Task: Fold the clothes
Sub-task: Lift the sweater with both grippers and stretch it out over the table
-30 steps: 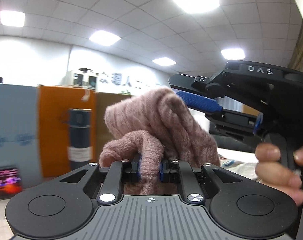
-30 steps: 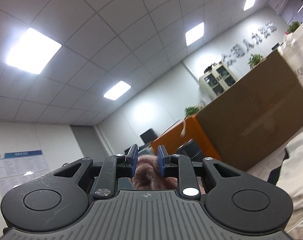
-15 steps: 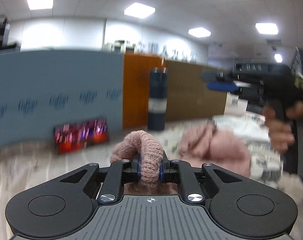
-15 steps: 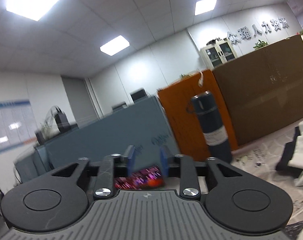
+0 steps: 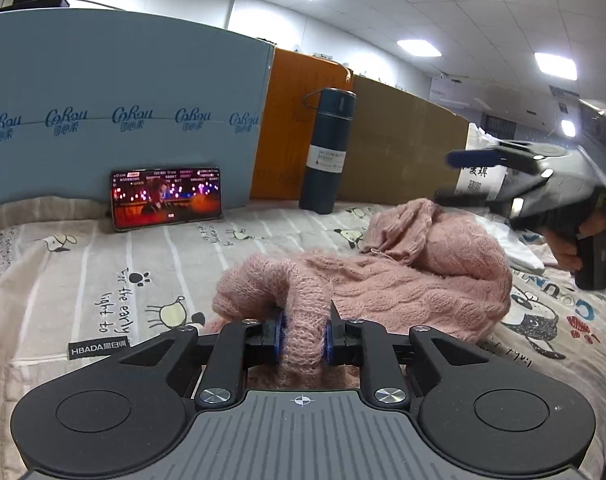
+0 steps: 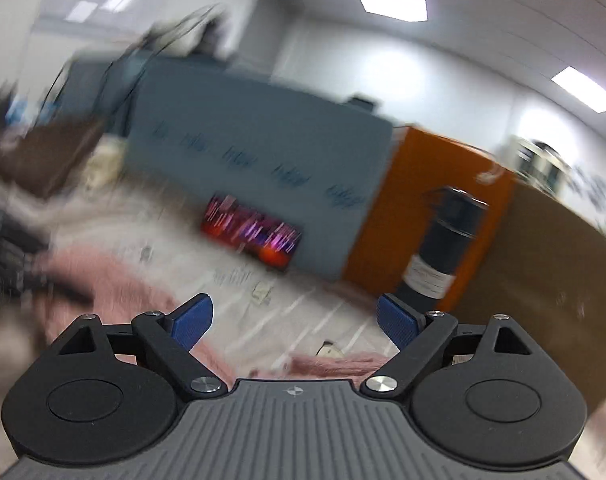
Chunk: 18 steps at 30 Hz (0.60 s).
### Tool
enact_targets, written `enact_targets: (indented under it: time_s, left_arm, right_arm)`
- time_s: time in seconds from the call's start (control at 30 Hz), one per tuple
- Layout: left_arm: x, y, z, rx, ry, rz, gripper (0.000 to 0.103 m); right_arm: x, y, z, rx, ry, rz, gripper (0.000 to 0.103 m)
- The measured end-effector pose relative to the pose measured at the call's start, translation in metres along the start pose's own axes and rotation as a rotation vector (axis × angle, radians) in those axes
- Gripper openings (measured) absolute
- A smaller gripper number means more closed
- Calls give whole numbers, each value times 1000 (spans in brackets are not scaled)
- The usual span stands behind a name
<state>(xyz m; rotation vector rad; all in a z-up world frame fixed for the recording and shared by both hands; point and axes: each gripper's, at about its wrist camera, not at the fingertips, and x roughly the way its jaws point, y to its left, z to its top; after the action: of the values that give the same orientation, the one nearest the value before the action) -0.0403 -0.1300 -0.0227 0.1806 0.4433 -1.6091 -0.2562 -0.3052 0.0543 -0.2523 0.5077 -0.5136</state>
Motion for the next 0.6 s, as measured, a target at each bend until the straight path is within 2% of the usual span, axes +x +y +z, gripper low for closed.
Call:
enact_targets:
  time_s: [0.07, 0.3, 0.4, 0.47, 0.53, 0.6]
  left_arm:
    - [-1, -1, 0, 0, -2, -3, 19]
    - [1, 4, -1, -31, 9, -22, 19]
    - [1, 6, -1, -41, 8, -27, 20]
    - [2, 6, -1, -43, 12, -30, 20]
    - [3, 7, -1, -50, 21, -32, 20]
    - [5, 10, -1, -62, 34, -34, 20]
  right_arm:
    - [19, 5, 5, -94, 102, 55, 89]
    - [84, -21, -6, -75, 378, 119, 87]
    - [103, -33, -19, 15, 412, 119, 85]
    - [113, -40, -28, 78, 428, 123, 72]
    - [111, -49, -34, 129, 411, 109, 49]
    - [109, -58, -39, 181, 394, 94, 38]
